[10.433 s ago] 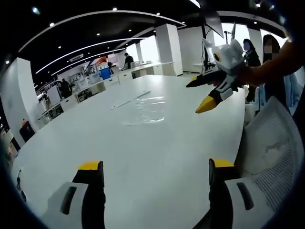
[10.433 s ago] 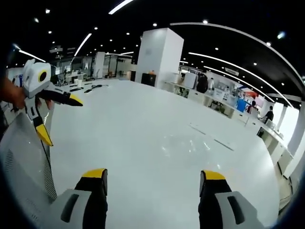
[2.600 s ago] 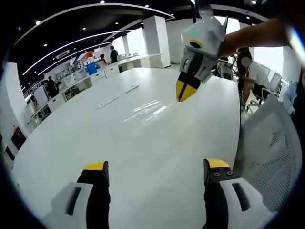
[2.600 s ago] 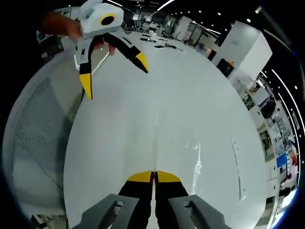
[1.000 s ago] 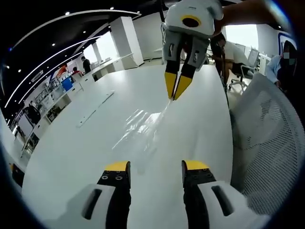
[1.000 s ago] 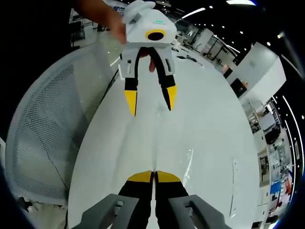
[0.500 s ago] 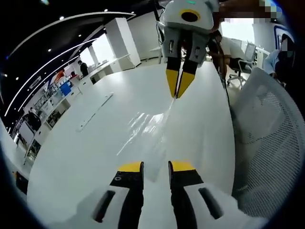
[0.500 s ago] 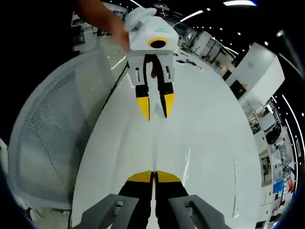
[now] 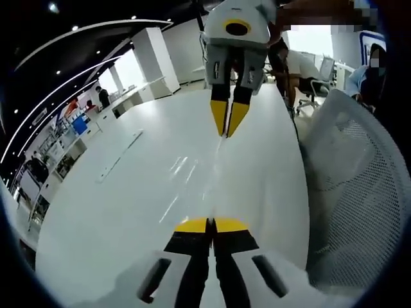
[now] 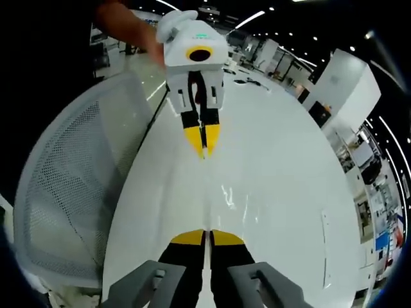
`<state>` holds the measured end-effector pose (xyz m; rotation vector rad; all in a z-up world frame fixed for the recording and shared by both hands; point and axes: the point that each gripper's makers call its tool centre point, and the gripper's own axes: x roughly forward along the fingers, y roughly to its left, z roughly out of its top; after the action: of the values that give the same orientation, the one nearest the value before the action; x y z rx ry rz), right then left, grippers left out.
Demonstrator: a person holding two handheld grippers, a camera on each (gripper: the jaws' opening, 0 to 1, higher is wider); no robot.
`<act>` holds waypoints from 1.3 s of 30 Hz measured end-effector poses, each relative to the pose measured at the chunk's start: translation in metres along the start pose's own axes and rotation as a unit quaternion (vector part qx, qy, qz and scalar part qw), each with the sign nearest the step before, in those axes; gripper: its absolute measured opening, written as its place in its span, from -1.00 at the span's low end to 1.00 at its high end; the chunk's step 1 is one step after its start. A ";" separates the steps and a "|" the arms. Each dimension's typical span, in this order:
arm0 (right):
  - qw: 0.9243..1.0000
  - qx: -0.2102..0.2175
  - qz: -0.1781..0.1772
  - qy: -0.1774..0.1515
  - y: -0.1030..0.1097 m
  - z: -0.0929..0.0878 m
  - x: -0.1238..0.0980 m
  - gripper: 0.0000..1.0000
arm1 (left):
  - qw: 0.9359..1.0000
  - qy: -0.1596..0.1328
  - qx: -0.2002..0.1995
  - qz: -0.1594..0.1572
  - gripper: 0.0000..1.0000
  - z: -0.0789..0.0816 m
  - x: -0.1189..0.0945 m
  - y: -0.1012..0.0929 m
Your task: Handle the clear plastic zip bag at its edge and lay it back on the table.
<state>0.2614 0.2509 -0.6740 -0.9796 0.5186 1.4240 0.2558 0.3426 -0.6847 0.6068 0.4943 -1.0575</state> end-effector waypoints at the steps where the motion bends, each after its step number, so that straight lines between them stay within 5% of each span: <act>1: 1.000 0.002 -0.001 -0.003 0.000 0.001 0.000 -0.97 | 1.000 -0.001 0.002 -0.001 -1.00 0.001 0.000 0.000; 17: 0.997 0.018 -0.008 -0.069 0.002 0.058 0.024 -0.86 | 1.000 -0.011 0.015 -0.016 -1.00 0.013 0.005 -0.004; 39: 0.997 0.030 0.021 -0.064 0.013 0.067 0.039 -0.99 | 0.998 -0.012 0.044 -0.039 -1.00 0.022 0.009 -0.014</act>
<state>0.2372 0.3262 -0.6728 -0.8272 0.4861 1.4895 0.2489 0.3169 -0.6770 0.6563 0.4553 -1.1647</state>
